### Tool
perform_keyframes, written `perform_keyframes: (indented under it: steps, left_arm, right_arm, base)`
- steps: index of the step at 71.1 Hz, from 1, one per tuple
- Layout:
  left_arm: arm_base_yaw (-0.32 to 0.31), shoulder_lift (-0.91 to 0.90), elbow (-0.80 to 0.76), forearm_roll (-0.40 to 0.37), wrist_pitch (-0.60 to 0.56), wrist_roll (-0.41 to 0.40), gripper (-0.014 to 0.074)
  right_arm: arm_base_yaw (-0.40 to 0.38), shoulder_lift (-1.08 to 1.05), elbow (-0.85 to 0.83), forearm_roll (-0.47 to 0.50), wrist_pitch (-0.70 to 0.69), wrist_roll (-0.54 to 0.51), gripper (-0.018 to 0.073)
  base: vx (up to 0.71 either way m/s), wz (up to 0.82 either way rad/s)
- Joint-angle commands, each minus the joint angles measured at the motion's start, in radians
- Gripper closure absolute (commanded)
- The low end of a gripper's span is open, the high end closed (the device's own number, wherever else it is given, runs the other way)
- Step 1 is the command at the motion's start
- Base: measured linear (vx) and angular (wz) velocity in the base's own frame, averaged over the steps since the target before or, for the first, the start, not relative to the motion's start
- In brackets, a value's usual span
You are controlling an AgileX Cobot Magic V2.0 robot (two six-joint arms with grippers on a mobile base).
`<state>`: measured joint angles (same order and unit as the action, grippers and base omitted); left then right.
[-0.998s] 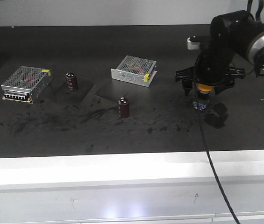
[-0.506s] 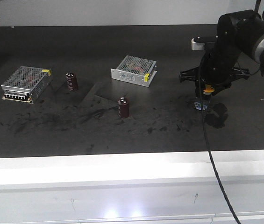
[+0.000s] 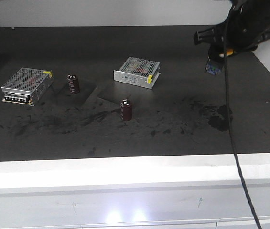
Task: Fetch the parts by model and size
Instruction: 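Lift the yellow-capped button with the right gripper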
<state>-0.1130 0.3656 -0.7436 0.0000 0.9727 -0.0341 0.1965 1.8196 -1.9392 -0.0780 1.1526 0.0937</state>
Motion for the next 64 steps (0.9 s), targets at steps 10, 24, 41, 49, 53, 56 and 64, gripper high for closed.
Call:
perform_keyframes:
  steps: [10,24,41,49,53,56,64]
  left_arm:
    - [-0.004,0.011,-0.027,-0.010,-0.079,-0.008,0.0602]
    - [-0.004,0.011,-0.027,-0.010,-0.079,-0.008,0.0602]
    - [-0.004,0.011,-0.027,-0.010,-0.079,-0.008,0.0602]
    - [-0.004,0.011,-0.027,-0.010,-0.079,-0.008,0.0602]
    - [-0.004,0.011,-0.027,-0.010,-0.079,-0.008,0.0602]
    - [-0.004,0.011,-0.027,-0.010,-0.079,-0.008,0.0602]
    - [-0.004,0.011,-0.027,-0.010,-0.079,-0.008,0.0602]
  right_arm:
    - [0.001,-0.225,0.222,-0.021,-0.188,-0.010,0.0569]
    - [0.001,-0.468,0.588,-0.015,-0.431,-0.009,0.0569]
    - [0.001,-0.749,0.981,0.001,-0.666,-0.010,0.0569]
    - [0.001,-0.868,1.114,-0.001,-0.736,-0.024,0.0569]
    - [0.001,-0.929,1.167,-0.001,-0.755,-0.048,0.0569]
    - [0.001,-0.974,1.200,0.000,-0.760,-0.073,0.0569]
    - [0.001,-1.091,1.272,0.005,-0.768,-0.079,0.0569]
  base:
    - [0.00,0.00]
    - [0.00,0.00]
    - [0.00,0.00]
    - [0.00,0.00]
    - [0.00,0.00]
    - [0.00,0.00]
    - [0.00,0.00]
